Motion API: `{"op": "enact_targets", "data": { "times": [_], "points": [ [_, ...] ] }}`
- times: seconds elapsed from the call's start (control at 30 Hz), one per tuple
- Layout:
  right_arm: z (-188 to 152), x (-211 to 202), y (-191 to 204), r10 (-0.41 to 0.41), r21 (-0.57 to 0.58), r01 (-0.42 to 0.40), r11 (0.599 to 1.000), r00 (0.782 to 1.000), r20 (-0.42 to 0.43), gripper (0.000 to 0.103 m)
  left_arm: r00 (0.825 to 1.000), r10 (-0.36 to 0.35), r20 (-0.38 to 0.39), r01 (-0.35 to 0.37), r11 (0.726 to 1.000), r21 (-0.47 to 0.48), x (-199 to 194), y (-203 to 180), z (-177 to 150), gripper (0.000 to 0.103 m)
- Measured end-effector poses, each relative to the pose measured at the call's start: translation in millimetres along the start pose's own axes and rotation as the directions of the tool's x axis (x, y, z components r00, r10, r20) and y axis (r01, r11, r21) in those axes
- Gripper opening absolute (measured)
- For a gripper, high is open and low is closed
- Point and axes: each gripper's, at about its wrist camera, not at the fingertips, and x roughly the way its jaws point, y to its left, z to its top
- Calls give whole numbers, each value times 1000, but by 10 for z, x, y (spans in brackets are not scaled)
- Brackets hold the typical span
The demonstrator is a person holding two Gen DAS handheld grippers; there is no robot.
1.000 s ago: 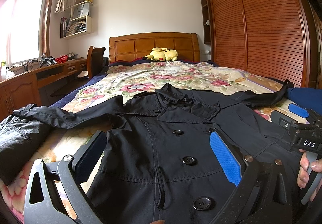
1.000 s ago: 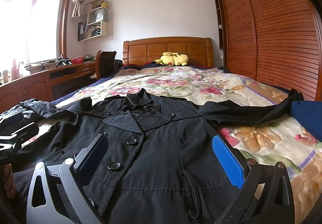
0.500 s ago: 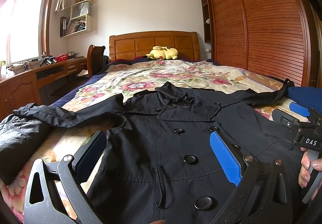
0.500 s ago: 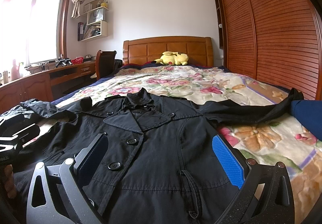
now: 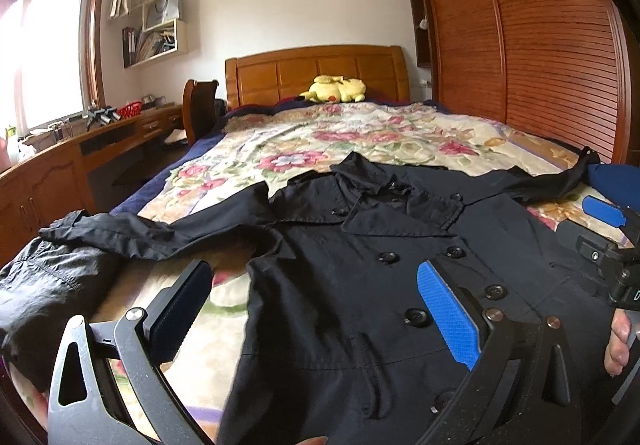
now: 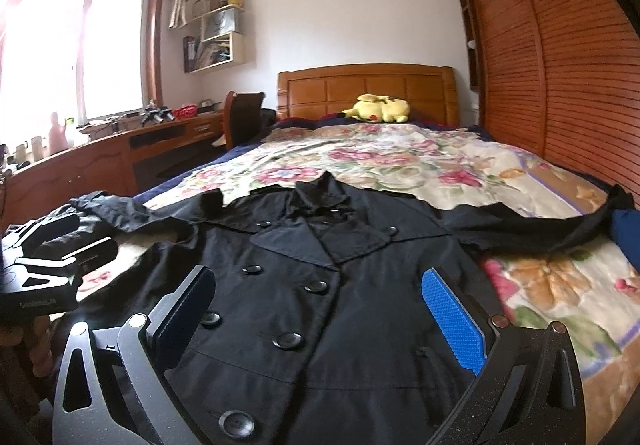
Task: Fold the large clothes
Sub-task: 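Move the left tool to the coat sleeve cuff and close on it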
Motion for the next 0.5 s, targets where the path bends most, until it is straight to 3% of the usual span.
{"op": "enact_targets", "data": {
  "times": [0.5],
  "points": [
    [135, 296, 205, 76, -22, -77, 997, 997, -23, 103, 990, 58, -126, -56, 998, 21, 334, 675, 88, 103]
  ]
}}
